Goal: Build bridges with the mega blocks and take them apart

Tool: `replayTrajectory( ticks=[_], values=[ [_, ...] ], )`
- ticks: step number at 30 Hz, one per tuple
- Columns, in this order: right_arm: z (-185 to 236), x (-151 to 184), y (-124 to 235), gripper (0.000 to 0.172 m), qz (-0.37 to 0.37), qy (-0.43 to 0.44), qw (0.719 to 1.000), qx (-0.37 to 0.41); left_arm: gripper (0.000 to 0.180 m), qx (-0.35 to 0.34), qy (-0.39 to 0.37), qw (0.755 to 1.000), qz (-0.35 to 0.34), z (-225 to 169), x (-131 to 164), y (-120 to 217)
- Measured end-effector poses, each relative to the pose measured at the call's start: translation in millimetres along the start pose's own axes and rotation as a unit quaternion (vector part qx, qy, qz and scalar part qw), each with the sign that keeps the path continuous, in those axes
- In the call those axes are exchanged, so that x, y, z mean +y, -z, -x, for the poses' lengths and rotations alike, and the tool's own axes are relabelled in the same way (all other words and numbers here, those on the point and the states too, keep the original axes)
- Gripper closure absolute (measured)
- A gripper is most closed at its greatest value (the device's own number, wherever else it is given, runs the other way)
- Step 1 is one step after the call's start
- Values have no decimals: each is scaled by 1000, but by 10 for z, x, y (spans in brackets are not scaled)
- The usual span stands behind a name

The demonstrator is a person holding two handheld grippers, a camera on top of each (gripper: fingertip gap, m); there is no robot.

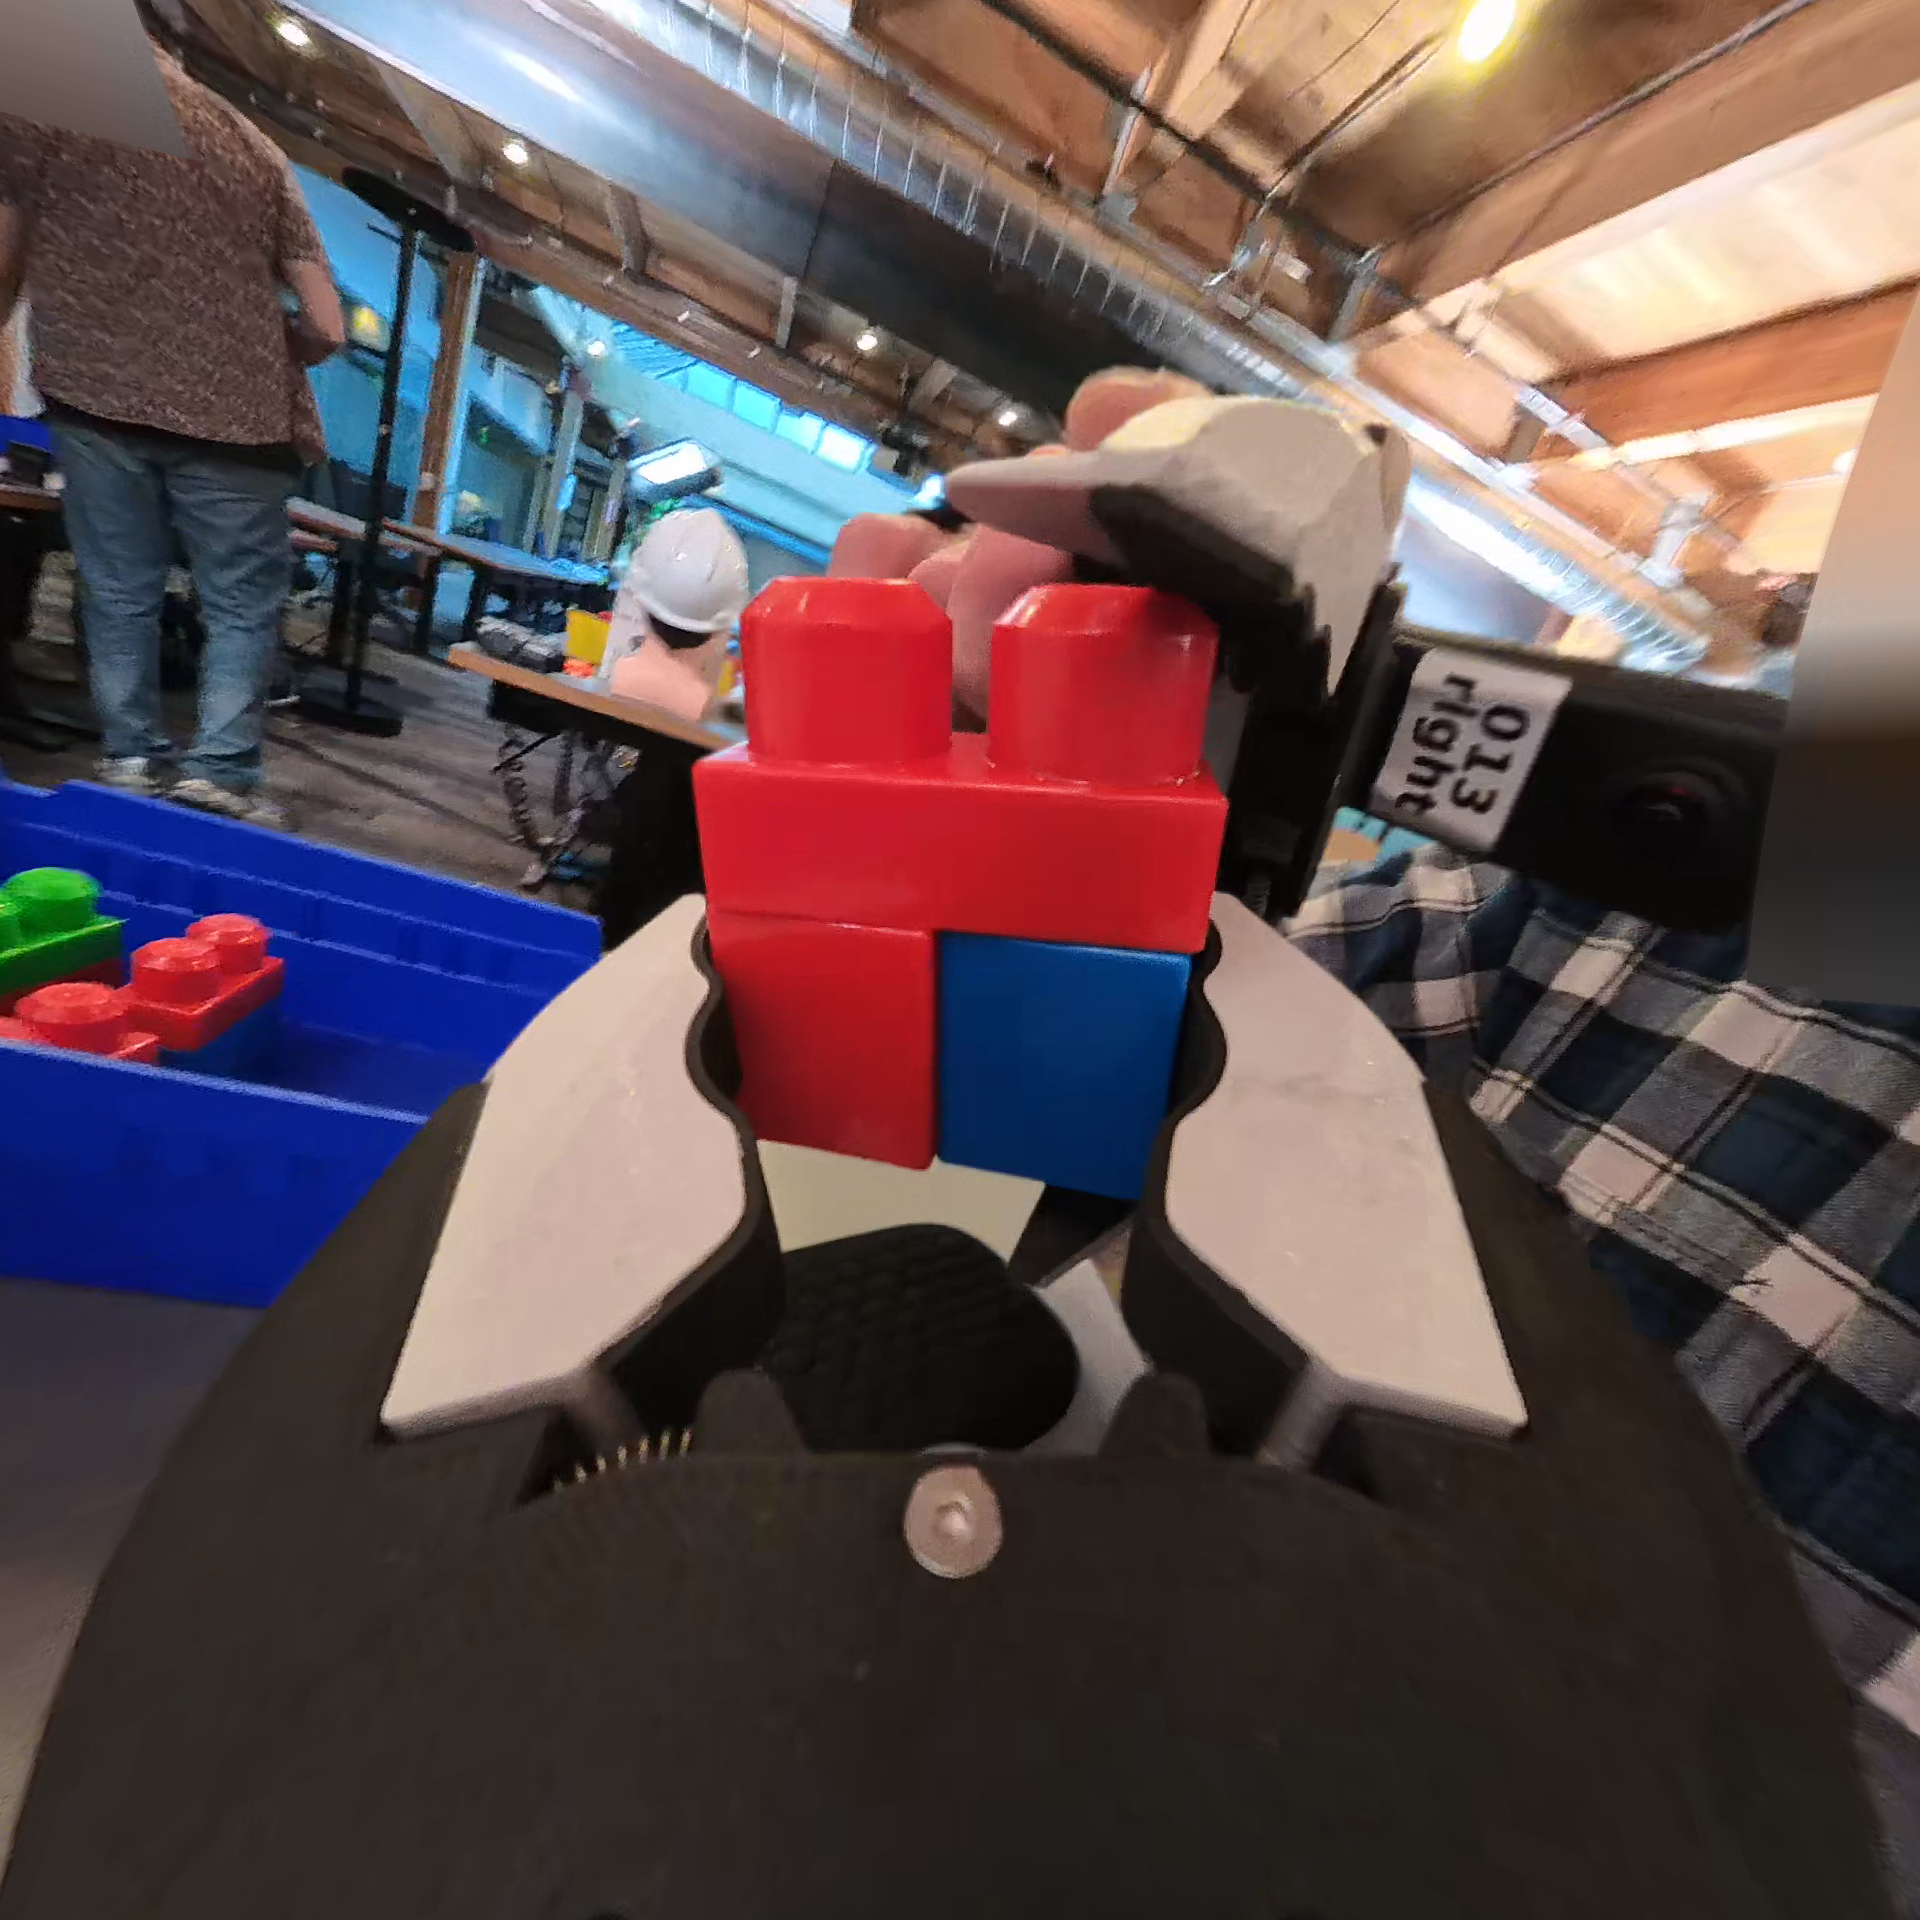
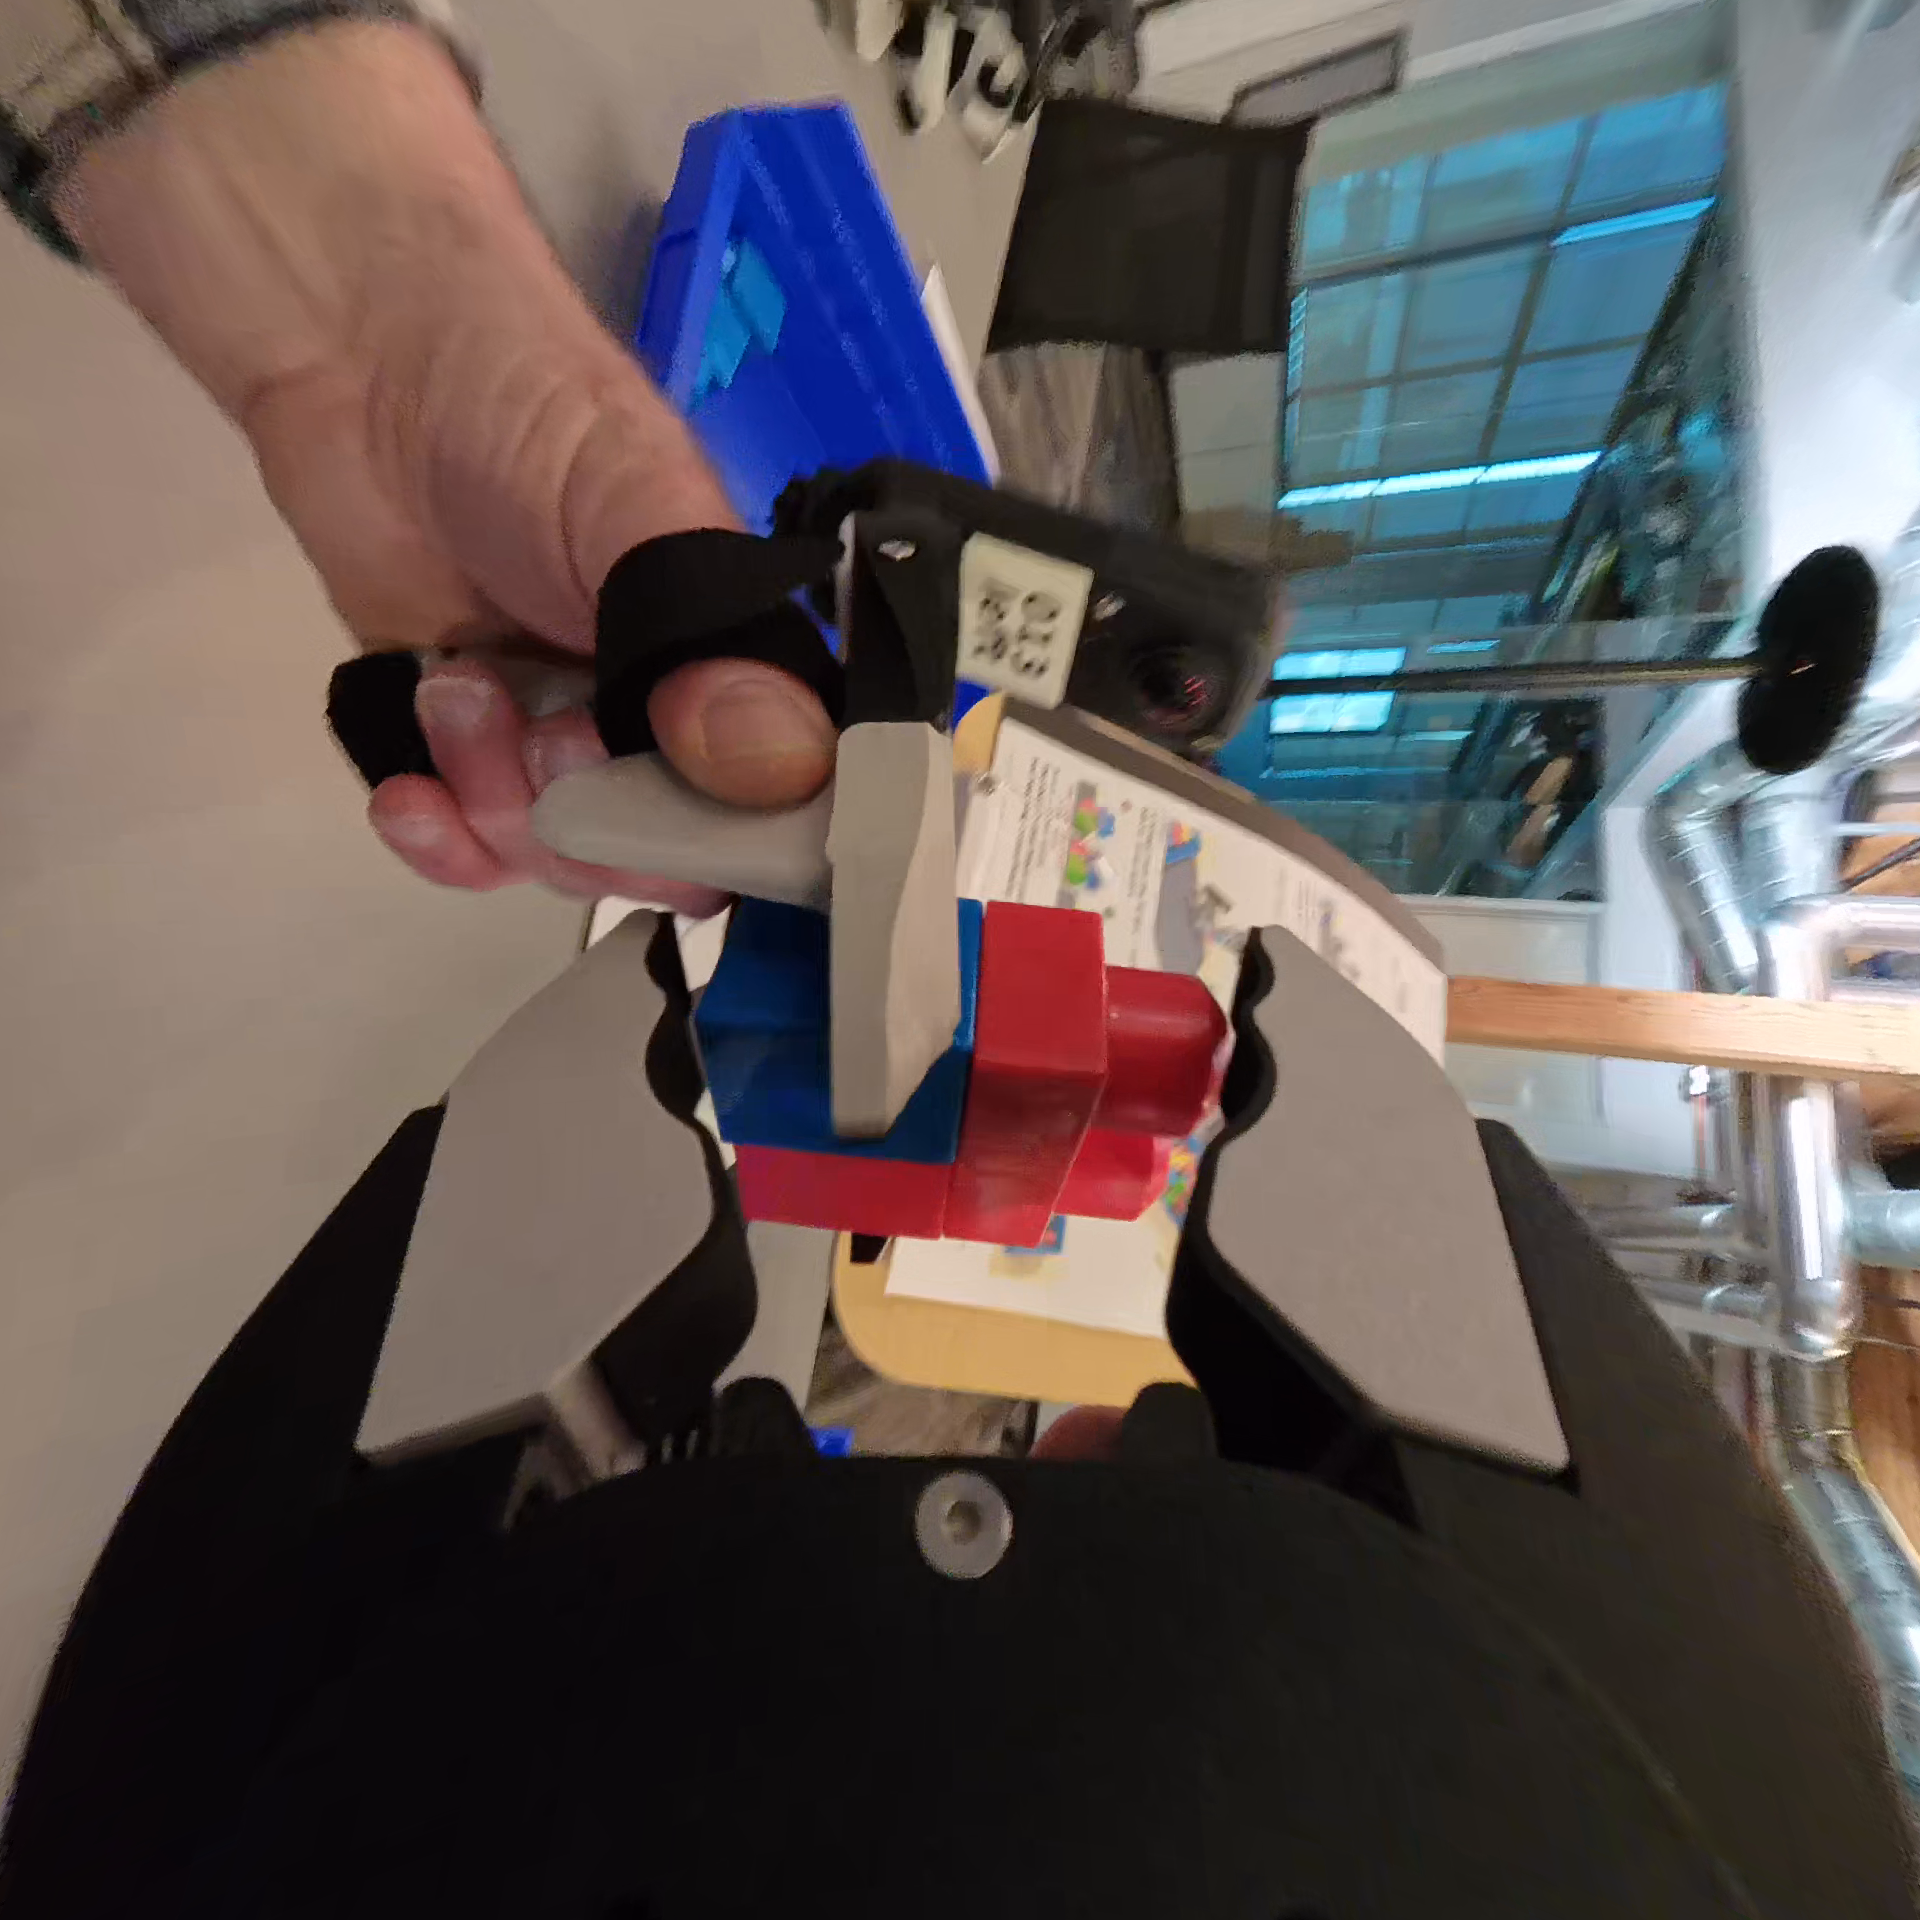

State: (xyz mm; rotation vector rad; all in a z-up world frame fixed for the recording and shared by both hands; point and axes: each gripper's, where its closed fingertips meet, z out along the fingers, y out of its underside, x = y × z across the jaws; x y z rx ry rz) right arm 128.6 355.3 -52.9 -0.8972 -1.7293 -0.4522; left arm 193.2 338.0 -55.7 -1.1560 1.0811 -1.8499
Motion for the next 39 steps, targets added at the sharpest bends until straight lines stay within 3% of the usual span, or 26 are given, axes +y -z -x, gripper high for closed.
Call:
replayTrajectory(
  ticks=[1, 2, 5, 8, 11, 18, 23, 25, 26, 29, 31, 36, 39],
  values=[
    [-63, -45, 26, 55, -15, -2, 1000, 23, 99, 28, 15, 999, -17, -49, -31, 15],
    [-105, -50, 52, 49, -21, -17, 999, 30, 99, 62, 32, 997, -43, -110, -88, 51],
    [-69, 42, 85, 50, -27, -74, 997, 3, 99, 143, 53, 984, -87, -274, -175, 166],
    [33, 57, 44, 60, -32, -86, 995, -26, 99, 203, 63, 974, -72, -447, -108, 141],
    [32, -4, 58, 70, -54, -89, 994, -37, 99, 244, 63, 966, -57, -580, -37, 83],
    [147, 58, 98, 71, -23, -86, 992, -91, 99, 261, 67, 962, -53, -592, 49, 35],
    [154, 172, 80, 71, -19, -93, 992, -81, 99, 211, 51, 975, -52, -481, 77, -24],
    [97, 283, 81, 43, -1, -109, 992, -58, 99, 147, 14, 988, -37, -371, 71, -58],
    [85, 342, 108, 44, 10, -117, 992, -54, 99, 116, -5, 993, -27, -318, 59, -52],
    [74, 329, 248, 77, -31, -206, 976, -67, 99, 27, -72, 997, -22, -193, -69, 47],
    [8, 300, 302, 96, -68, -298, 950, -61, 99, 17, -104, 994, -22, -224, -138, 107],
    [47, 120, 272, 91, -135, -461, 873, -77, 99, -12, -162, 986, -42, -251, -257, 127],
    [82, 116, 243, 92, -125, -476, 867, -70, 99, -5, -183, 982, -52, -310, -266, 102]
  ],
)
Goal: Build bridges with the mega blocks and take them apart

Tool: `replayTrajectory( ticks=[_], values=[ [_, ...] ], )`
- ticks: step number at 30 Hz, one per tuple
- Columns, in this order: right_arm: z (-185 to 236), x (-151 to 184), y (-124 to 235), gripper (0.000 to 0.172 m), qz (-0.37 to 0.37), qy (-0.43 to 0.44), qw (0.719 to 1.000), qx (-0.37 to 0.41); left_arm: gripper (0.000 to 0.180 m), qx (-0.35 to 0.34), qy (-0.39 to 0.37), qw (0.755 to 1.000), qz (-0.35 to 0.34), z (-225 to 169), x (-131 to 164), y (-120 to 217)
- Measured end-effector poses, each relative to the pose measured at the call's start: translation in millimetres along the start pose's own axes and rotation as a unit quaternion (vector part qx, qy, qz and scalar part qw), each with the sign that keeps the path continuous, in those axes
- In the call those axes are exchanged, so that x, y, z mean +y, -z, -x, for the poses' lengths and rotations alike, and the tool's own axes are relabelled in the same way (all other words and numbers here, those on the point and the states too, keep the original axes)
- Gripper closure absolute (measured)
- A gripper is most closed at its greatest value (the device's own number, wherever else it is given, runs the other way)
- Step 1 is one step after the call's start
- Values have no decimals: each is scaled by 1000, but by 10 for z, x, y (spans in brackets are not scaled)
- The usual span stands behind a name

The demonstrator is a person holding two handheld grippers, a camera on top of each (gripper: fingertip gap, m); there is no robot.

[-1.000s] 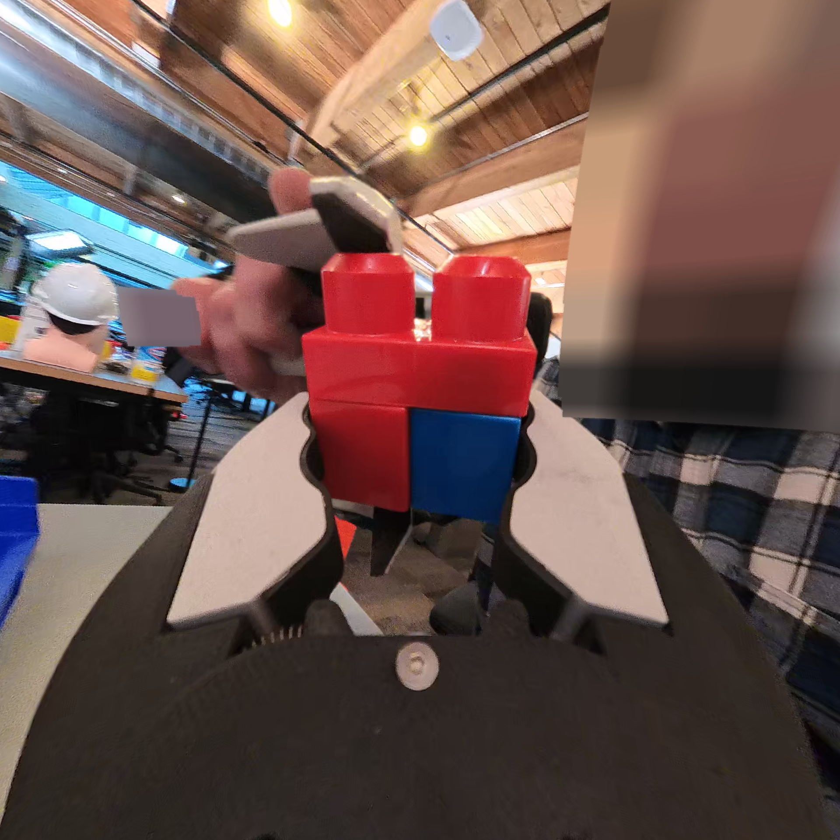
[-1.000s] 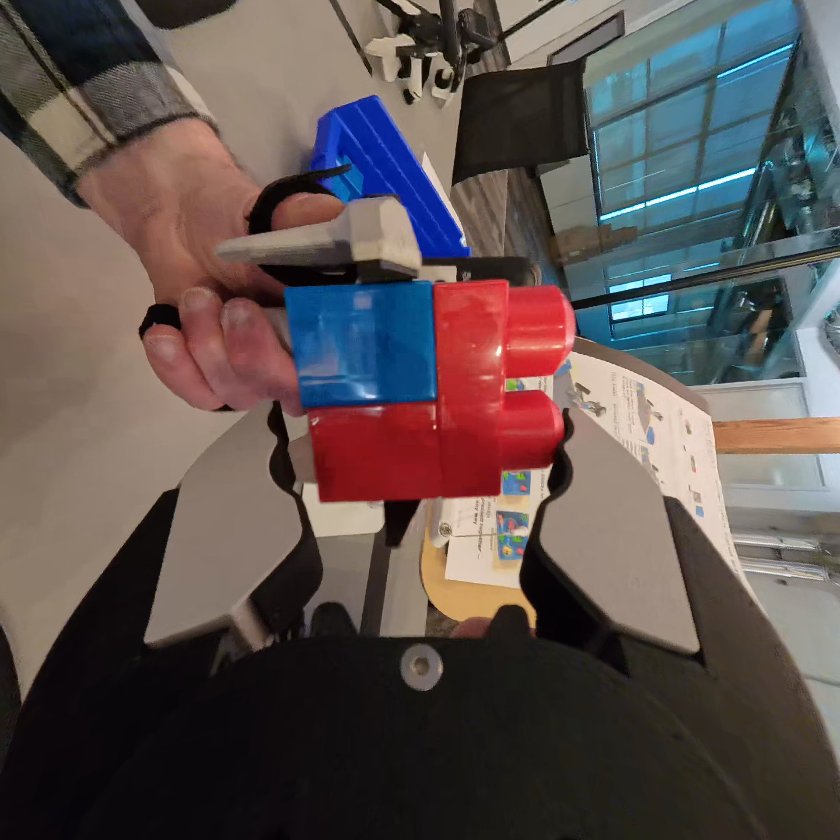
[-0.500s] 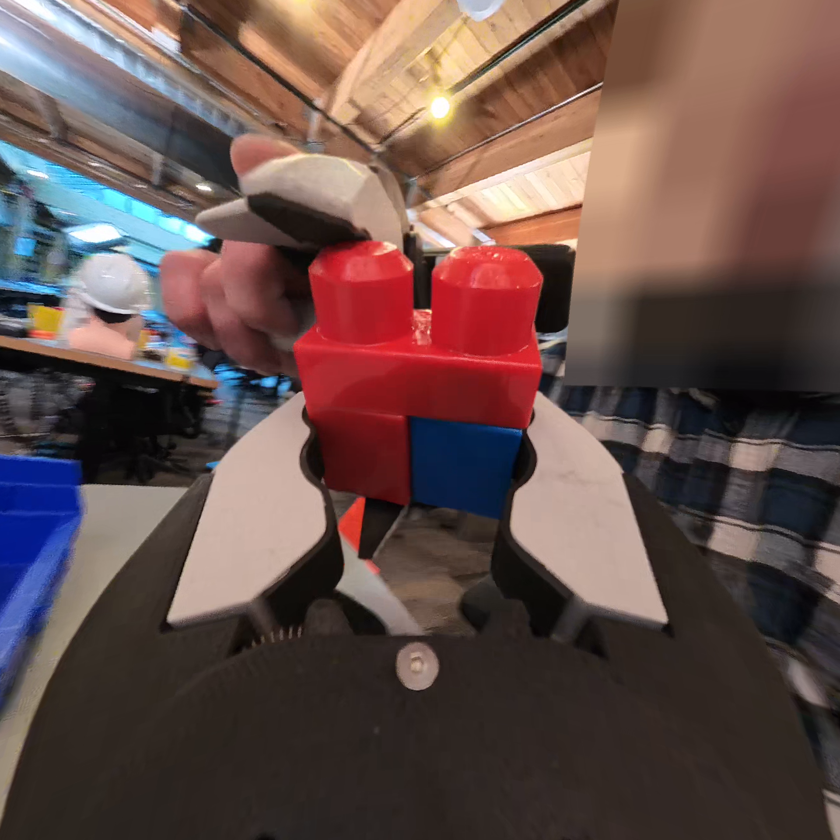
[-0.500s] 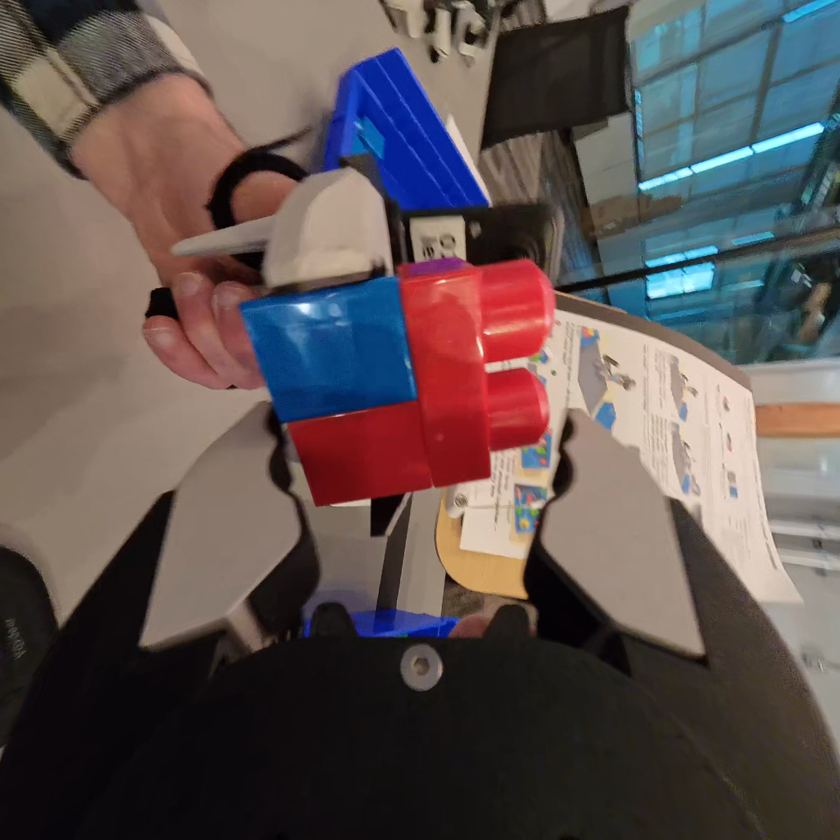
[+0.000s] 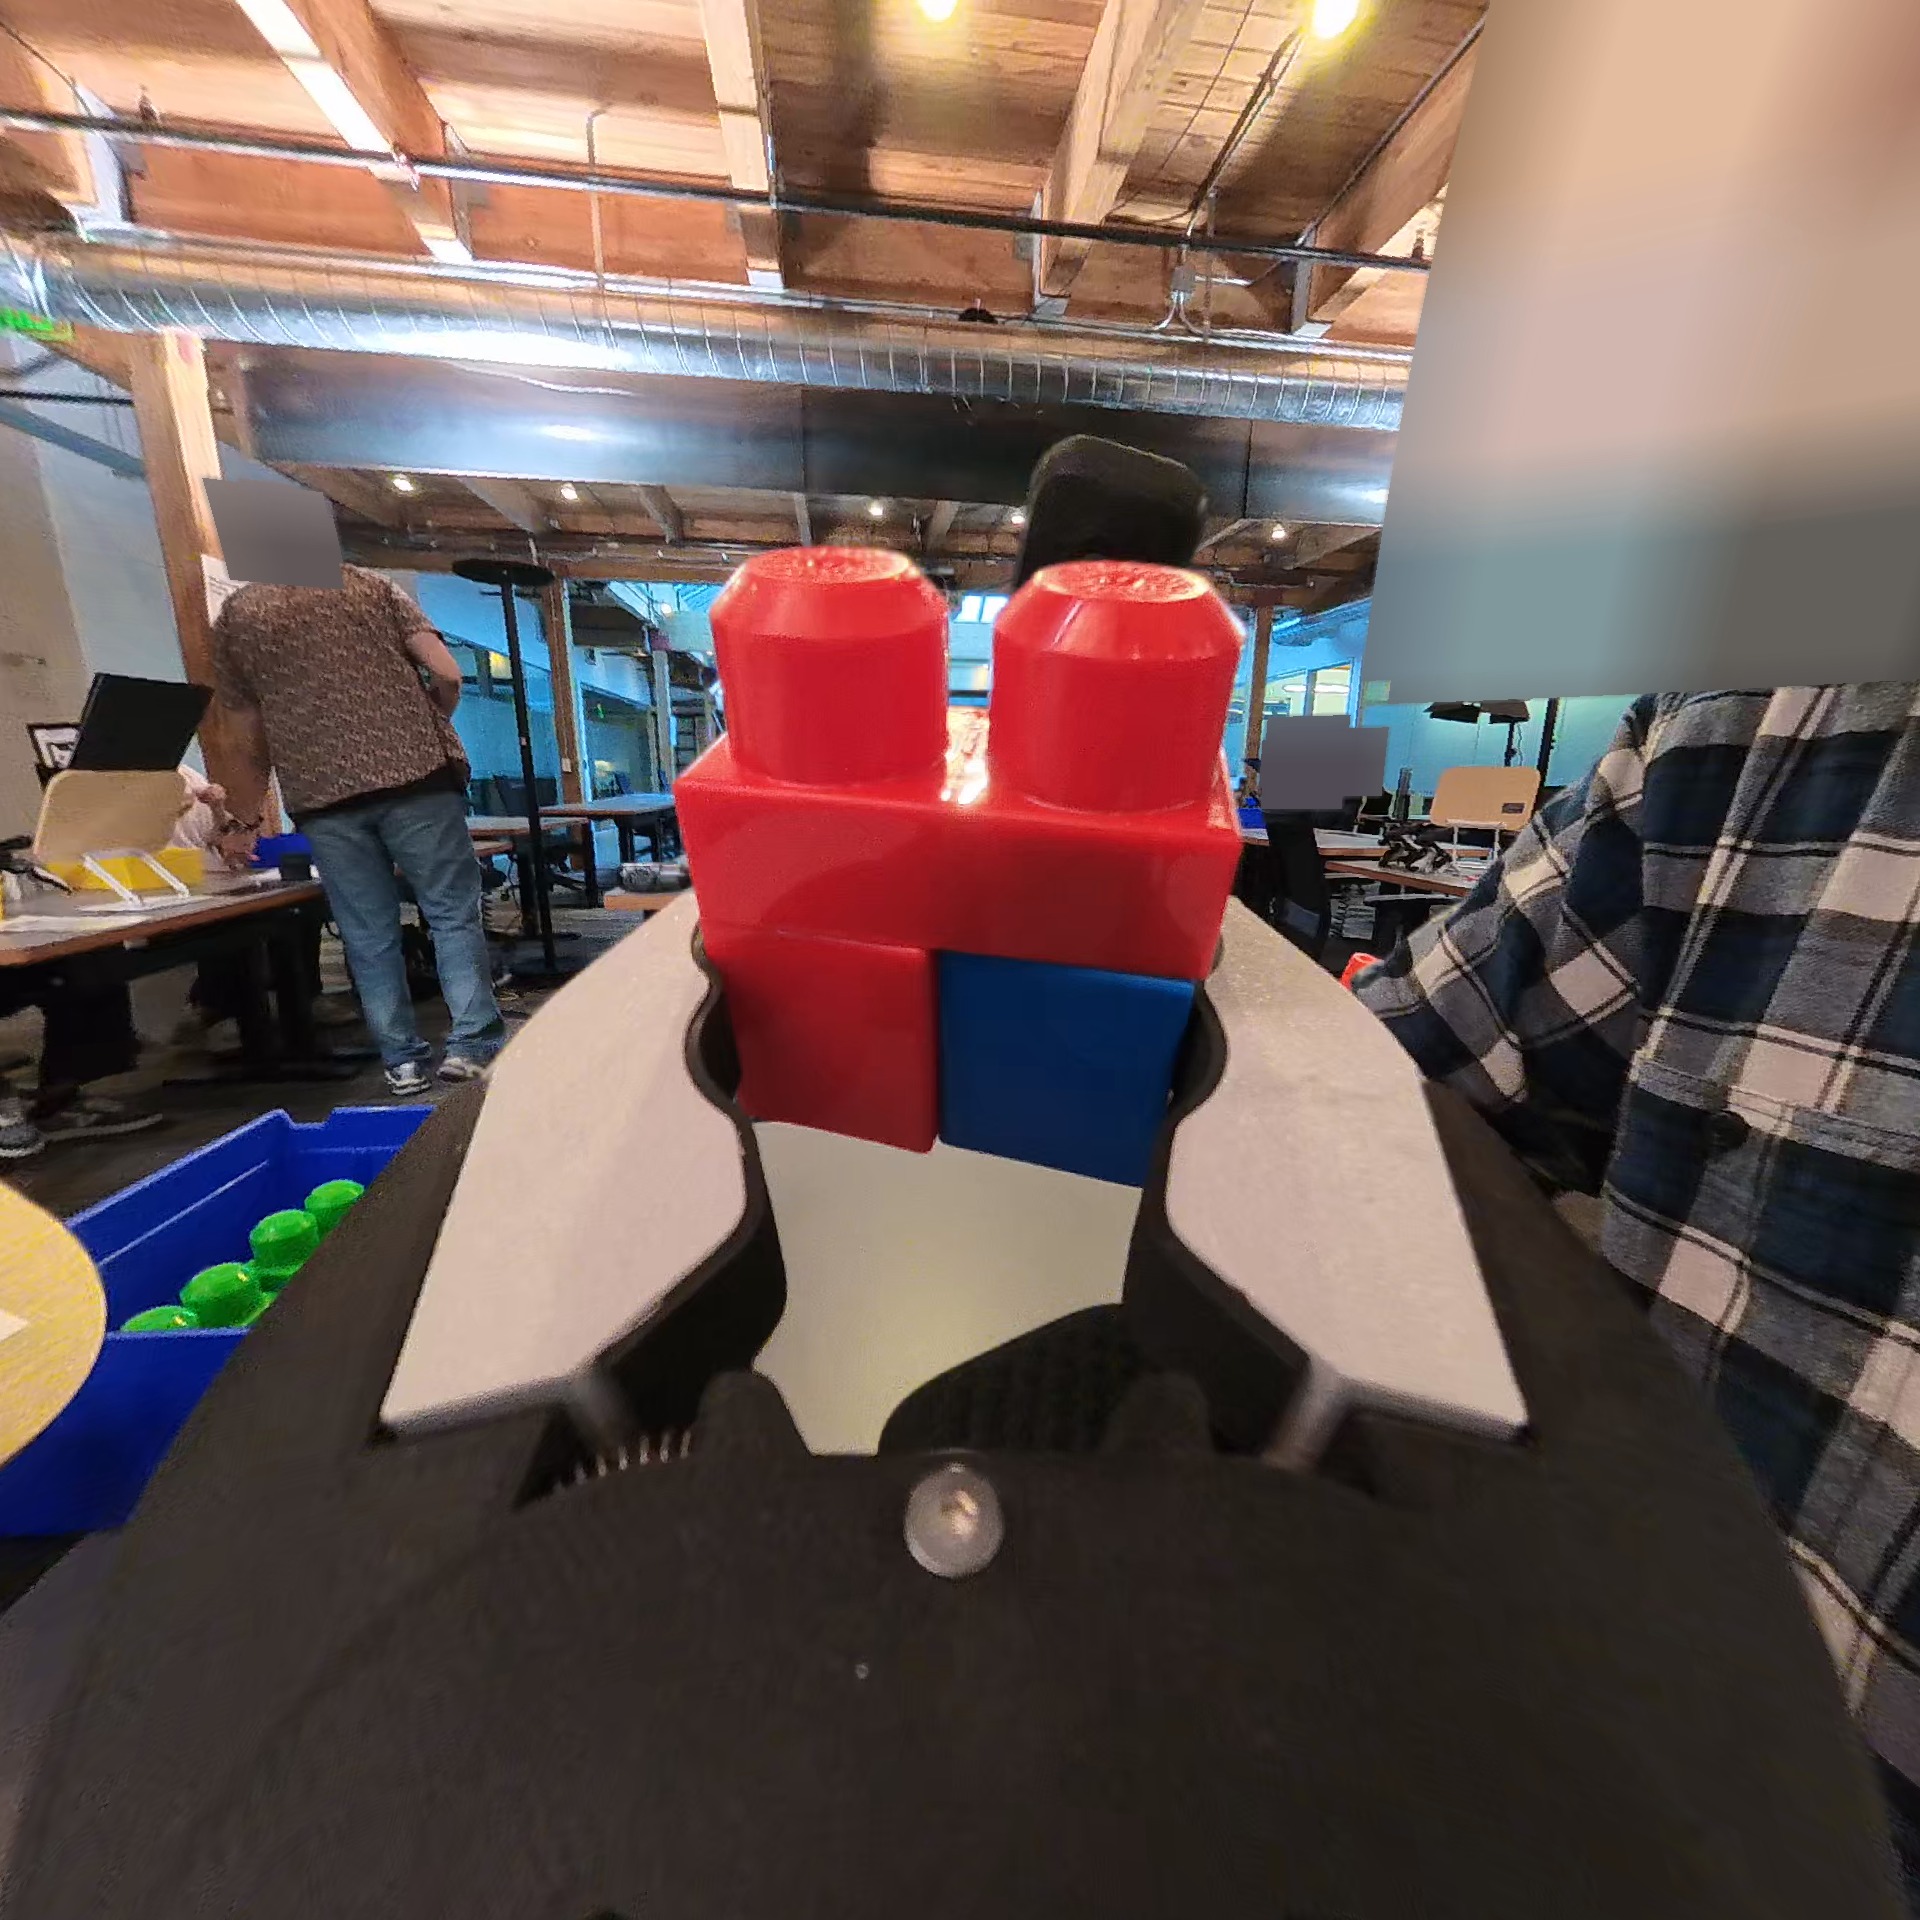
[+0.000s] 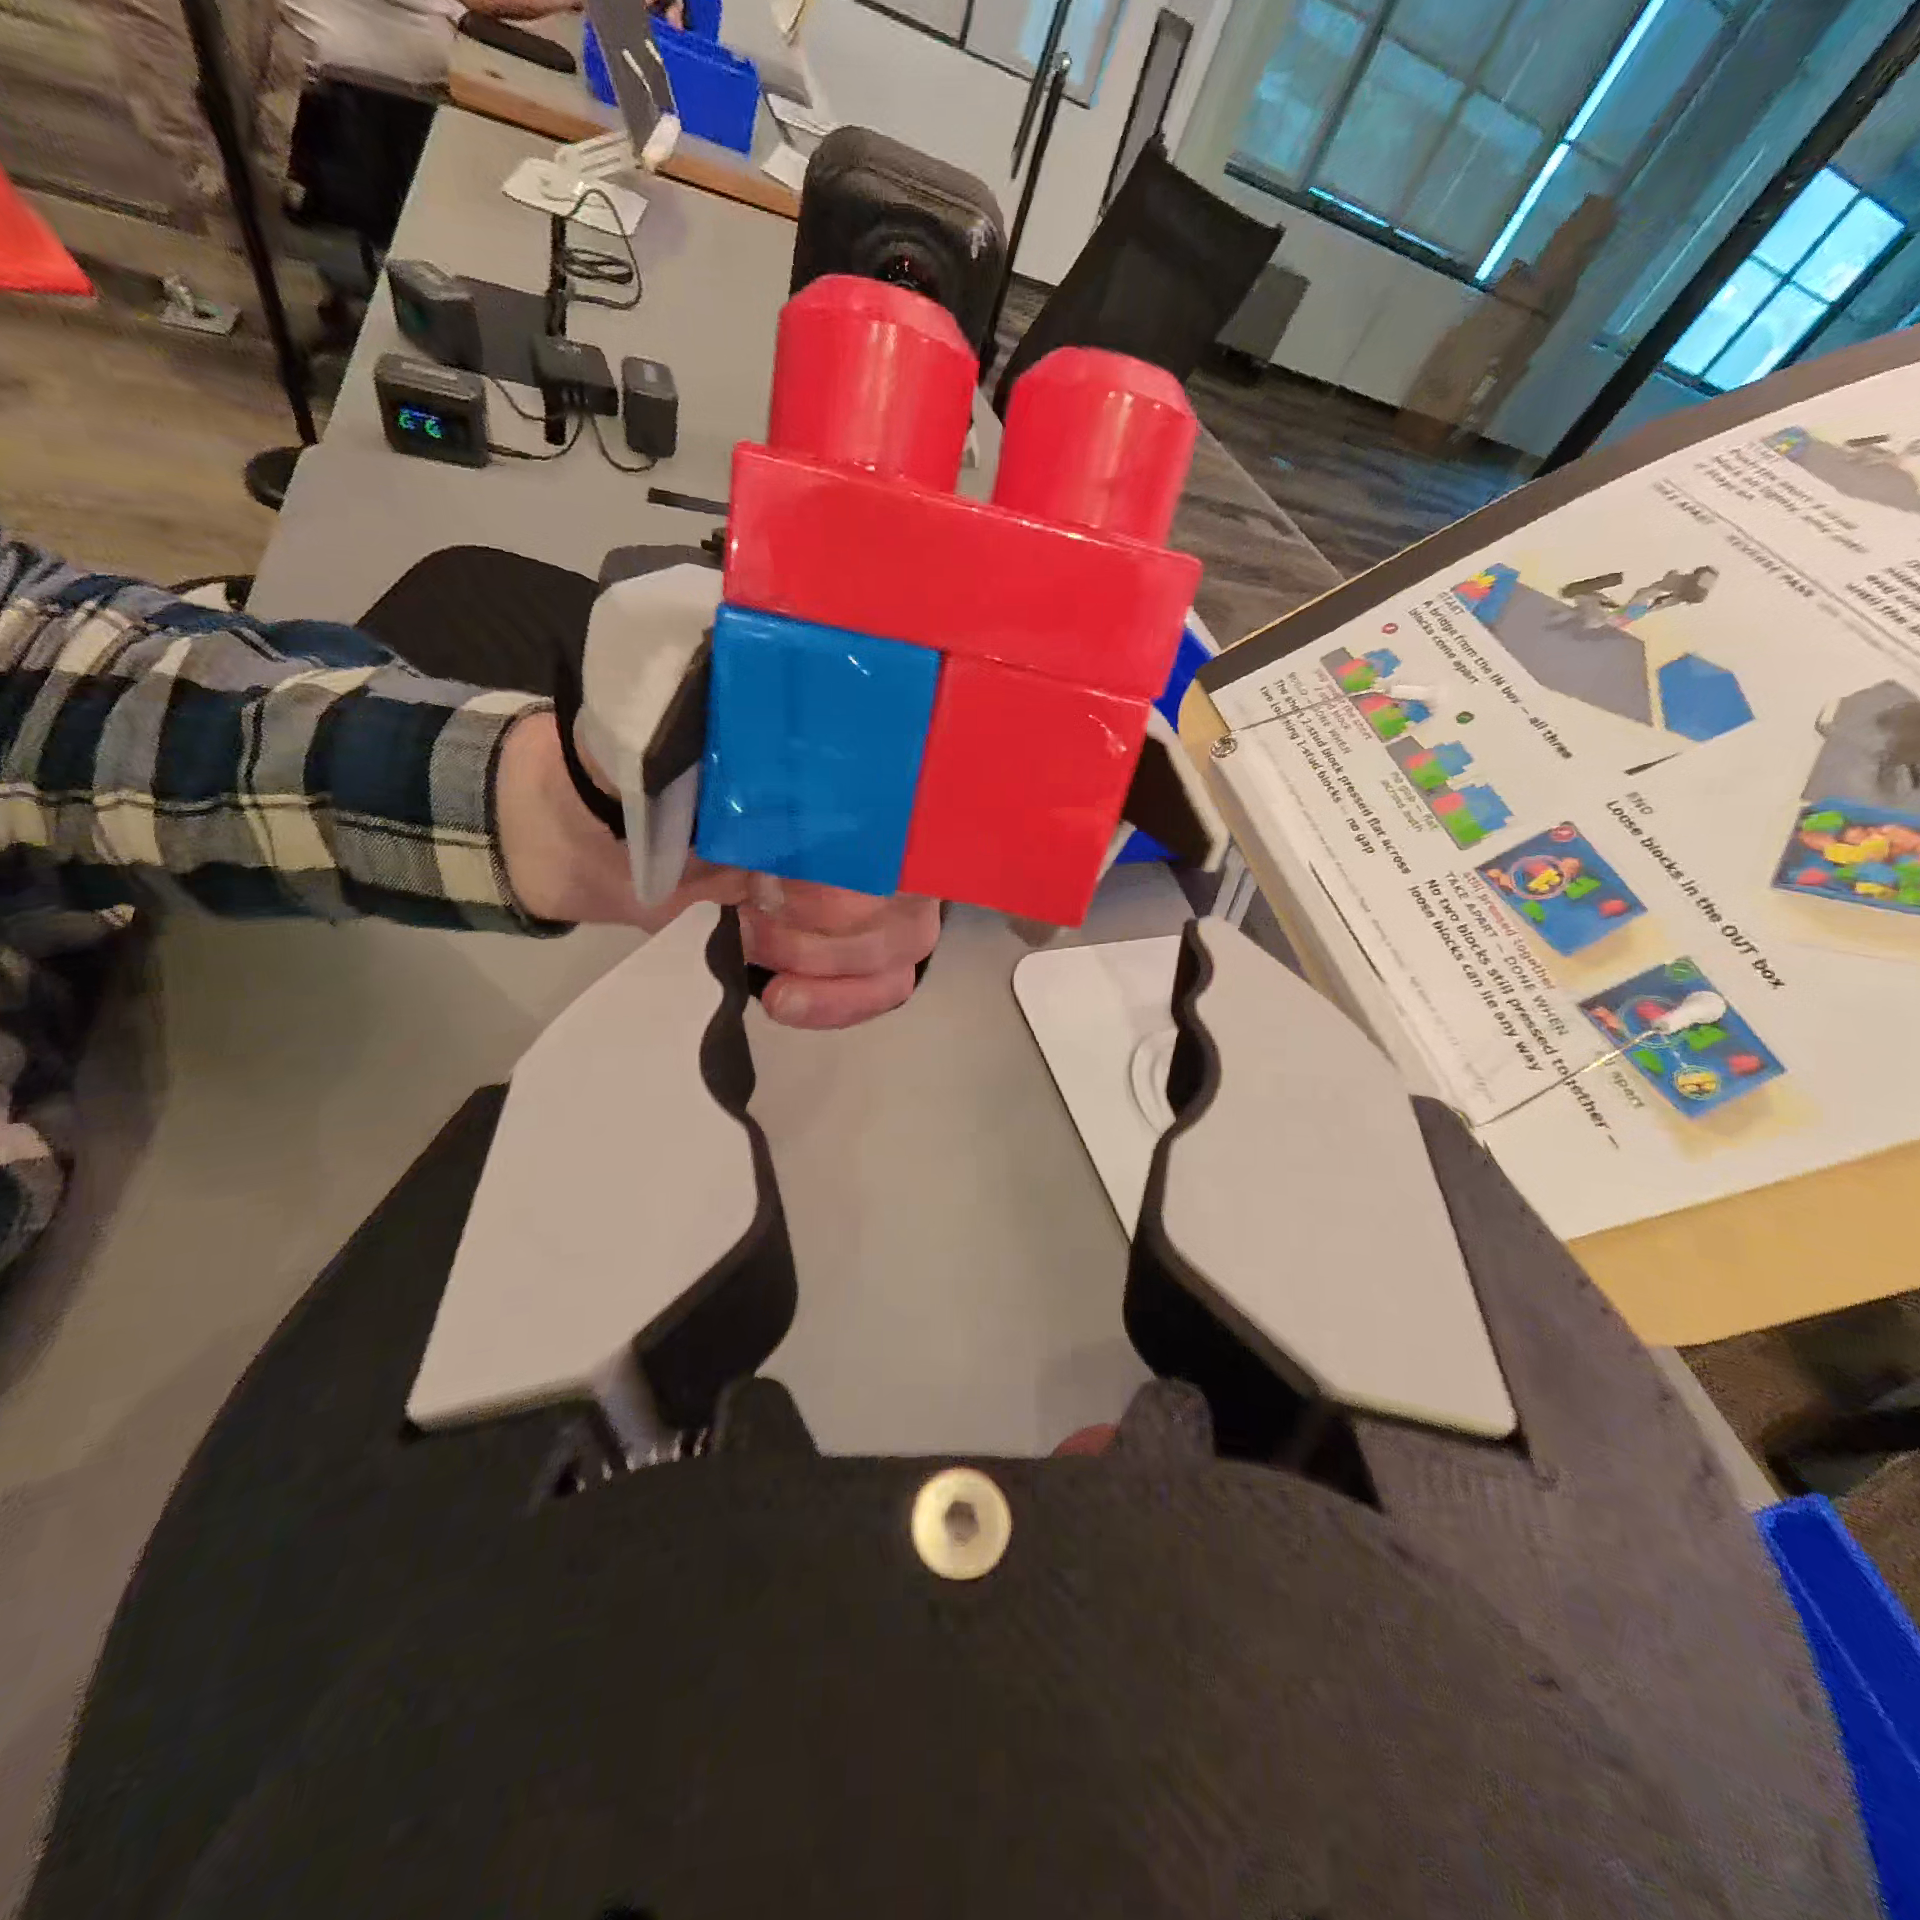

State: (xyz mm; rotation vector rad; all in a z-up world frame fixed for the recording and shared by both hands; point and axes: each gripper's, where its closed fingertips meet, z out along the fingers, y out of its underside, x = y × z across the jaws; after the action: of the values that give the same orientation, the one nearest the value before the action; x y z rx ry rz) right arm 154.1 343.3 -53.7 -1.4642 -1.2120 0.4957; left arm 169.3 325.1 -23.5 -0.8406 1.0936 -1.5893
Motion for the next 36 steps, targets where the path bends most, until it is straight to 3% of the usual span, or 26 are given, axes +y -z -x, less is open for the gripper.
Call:
replayTrajectory(
  ticks=[7, 9, 12, 15, 24, 36],
  values=[
    [103, -76, -67, 101, -14, 8, 1000, 9, 98, 22, -3, 999, -29, -45, -29, -42],
    [30, -66, -43, 128, -19, 21, 999, 37, 98, 37, 5, 999, -37, -83, -31, -39],
    [39, -71, -24, 127, -35, 10, 999, 26, 99, 40, 15, 998, -43, -106, -21, -63],
    [96, -48, -63, 94, -28, 3, 999, 15, 98, 19, 9, 999, -46, -42, -14, -67],
    [147, -177, -13, 98, -101, -57, 993, -1, 98, 41, 13, 997, -69, -85, -58, -72],
    [156, -233, 64, 98, -189, -68, 980, 5, 99, 44, 20, 996, -79, -126, -69, -128]
  ],
)
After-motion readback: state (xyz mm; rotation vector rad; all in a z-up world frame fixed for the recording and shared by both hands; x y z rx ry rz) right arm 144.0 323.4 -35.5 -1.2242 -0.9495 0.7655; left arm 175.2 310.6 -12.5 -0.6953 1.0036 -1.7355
